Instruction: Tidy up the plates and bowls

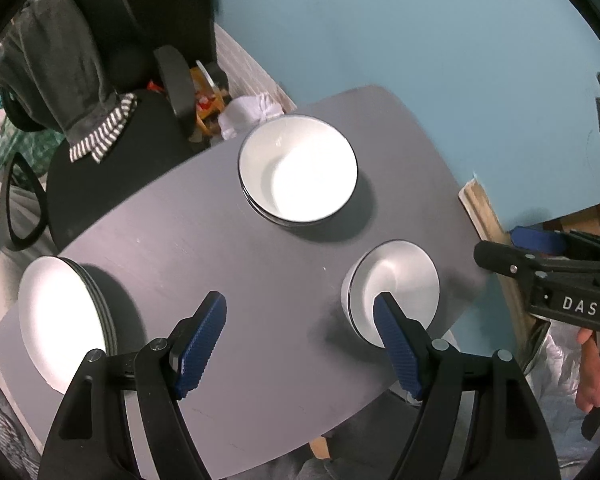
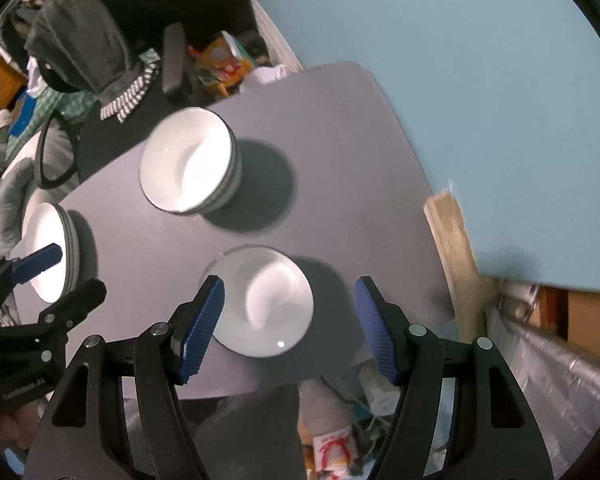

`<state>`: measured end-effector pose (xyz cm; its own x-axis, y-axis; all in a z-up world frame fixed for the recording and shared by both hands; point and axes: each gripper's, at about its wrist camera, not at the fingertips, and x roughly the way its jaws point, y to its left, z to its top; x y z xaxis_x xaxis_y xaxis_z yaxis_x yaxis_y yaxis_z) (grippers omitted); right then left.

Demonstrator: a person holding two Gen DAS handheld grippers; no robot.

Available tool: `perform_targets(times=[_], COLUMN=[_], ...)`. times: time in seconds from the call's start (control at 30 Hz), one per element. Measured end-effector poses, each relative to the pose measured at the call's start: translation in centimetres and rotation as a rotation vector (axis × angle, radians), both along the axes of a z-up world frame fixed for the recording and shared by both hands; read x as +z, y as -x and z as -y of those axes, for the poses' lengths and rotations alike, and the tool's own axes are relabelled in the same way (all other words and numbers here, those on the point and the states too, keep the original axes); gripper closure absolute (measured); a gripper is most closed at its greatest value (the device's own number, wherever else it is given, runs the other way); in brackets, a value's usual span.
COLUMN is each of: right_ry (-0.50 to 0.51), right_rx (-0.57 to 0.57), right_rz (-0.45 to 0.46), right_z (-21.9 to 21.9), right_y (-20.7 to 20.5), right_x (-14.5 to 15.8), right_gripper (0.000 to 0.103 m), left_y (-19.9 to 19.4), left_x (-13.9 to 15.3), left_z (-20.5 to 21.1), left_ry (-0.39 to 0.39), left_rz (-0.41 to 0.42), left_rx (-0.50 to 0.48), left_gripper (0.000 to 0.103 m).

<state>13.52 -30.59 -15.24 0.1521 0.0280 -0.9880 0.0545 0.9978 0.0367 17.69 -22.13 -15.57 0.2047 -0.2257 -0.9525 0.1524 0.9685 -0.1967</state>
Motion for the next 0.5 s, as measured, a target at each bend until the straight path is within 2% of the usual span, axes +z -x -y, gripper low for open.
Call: perform_targets(times=[0.23,0.5], right_ry=[0.036,0.008], right_rx=[-0.036,-0.052], right_rz=[0.002,-0.008], right_z=[1.5,2.2], right_y=[1.8,3.0], right_x=[-2.4,-4.7], right_gripper=[0.036,0.036], left_y=[0.2,0.4], left_x=[-2.1,-4.4], left_z=[1.1,2.3], left_ry=[0.019,0.026], left_rz=[-0.044,-0.088], left_rx=[-0.015,-0.033], left_gripper=[0.026,0.026])
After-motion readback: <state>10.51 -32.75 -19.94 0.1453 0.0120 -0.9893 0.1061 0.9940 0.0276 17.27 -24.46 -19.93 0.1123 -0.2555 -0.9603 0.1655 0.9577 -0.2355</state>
